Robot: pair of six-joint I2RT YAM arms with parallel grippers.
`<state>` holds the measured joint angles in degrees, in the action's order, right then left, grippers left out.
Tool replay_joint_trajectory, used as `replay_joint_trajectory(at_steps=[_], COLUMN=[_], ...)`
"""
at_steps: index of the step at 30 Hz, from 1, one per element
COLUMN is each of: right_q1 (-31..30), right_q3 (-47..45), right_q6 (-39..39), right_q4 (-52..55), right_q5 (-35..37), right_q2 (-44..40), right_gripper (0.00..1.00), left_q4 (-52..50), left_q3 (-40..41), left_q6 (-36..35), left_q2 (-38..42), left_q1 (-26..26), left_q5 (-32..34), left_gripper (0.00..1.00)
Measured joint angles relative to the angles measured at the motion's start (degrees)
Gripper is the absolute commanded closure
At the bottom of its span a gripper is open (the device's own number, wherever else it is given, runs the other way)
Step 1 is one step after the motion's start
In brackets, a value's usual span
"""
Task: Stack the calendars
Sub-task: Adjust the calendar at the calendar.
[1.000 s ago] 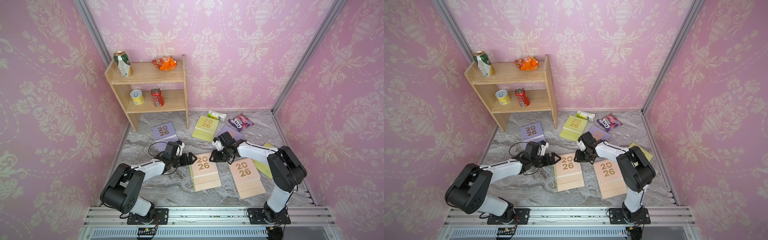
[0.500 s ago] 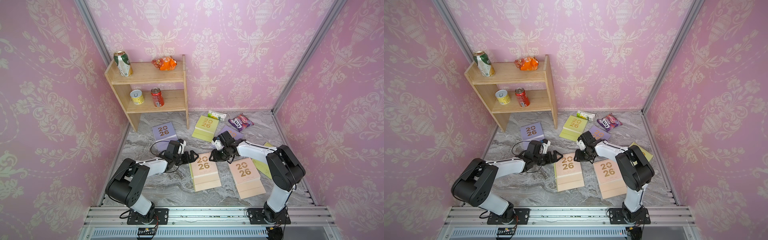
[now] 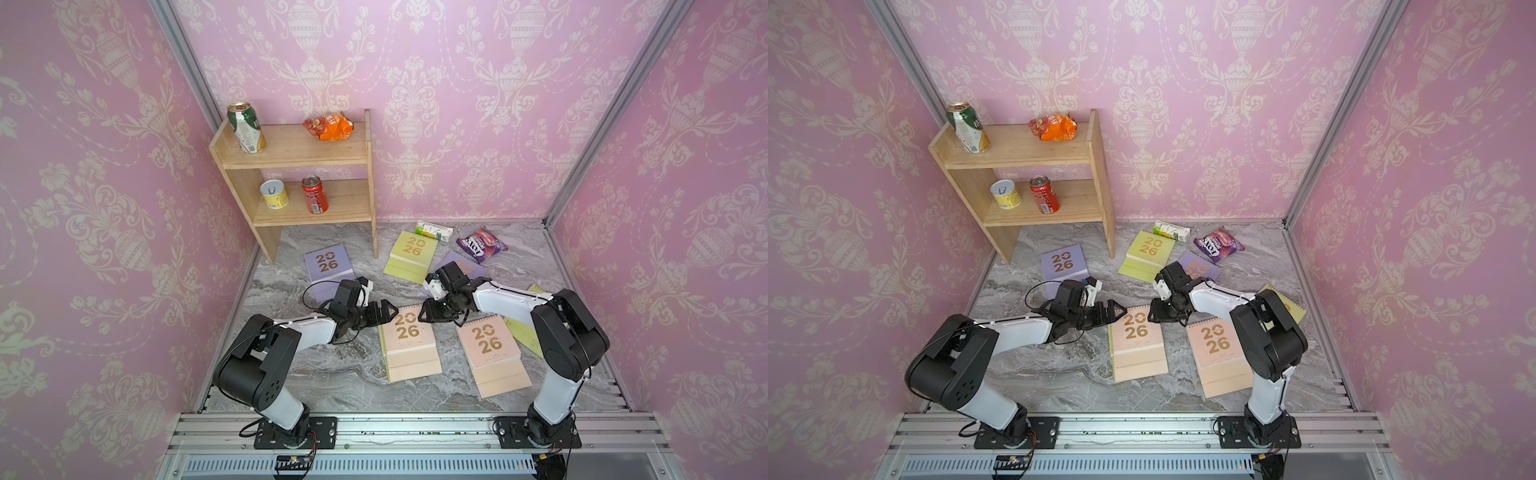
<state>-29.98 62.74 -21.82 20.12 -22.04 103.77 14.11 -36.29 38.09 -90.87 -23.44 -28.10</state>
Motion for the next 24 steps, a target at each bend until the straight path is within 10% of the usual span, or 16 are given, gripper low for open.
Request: replay_joint_trajectory(at_steps=[24], right_q1=[-0.5], right_q3=[1.2], right_q6=[0.7], right_q4=[0.0], right_q5=[0.2], right_q2=[0.0], right_gripper=[0.57], left_q4=[0.2], left_q3=[0.0], left_q6=[0.2], left_q2=[-0.1], left_q1=[-0.1], left_q5=[0.0], left_gripper=[0.01])
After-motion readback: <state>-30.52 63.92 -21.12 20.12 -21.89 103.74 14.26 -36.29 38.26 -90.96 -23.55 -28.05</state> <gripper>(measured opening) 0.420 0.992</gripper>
